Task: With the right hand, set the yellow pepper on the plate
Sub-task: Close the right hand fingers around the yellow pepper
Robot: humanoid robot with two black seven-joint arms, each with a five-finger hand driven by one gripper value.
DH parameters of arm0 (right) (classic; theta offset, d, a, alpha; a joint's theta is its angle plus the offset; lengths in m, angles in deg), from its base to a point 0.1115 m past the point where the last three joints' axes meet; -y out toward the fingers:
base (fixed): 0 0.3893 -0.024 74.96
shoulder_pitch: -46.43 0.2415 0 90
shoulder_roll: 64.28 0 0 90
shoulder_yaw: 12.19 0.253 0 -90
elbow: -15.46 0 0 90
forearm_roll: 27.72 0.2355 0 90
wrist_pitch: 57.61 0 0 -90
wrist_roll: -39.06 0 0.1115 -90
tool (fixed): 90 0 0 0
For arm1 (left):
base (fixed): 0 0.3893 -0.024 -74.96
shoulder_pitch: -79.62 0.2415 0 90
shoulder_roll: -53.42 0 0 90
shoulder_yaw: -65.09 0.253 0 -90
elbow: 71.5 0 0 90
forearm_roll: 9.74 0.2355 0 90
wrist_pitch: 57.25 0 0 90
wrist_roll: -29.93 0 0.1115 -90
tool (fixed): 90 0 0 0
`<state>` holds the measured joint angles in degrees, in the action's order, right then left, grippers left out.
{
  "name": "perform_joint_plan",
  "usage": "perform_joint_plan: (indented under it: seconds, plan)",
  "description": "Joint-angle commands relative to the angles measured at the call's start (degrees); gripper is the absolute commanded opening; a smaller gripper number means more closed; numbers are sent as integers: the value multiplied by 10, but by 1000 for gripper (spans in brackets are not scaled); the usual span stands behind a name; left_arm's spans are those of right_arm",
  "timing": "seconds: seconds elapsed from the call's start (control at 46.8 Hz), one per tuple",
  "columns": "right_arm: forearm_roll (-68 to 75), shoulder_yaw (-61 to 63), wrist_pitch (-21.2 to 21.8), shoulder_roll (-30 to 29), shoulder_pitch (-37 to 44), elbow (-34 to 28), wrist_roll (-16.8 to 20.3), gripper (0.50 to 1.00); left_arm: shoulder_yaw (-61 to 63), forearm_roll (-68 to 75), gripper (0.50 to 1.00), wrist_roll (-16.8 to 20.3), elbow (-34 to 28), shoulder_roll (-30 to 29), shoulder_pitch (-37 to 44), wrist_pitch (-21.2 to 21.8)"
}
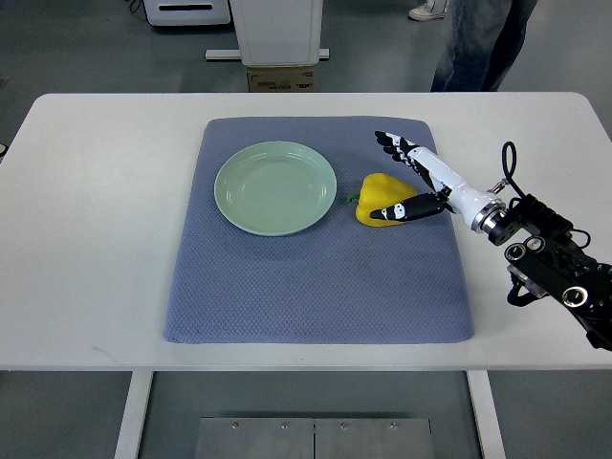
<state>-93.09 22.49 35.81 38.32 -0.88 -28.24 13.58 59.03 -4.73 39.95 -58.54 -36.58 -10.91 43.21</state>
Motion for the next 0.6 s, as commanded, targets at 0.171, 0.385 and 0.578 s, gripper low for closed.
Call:
perform_joint_plan:
  seconds: [0.171,0.385,0.578]
  plan:
    - [0,-23,-9,-3,1,9,-11,998,0,0,1000,0,0,0,0,0]
    - [0,-39,-20,-6,2,18,-11,996,0,0,1000,0,0,0,0,0]
    - [0,-39,-20,-7,6,30,-11,966,0,0,1000,0,0,0,0,0]
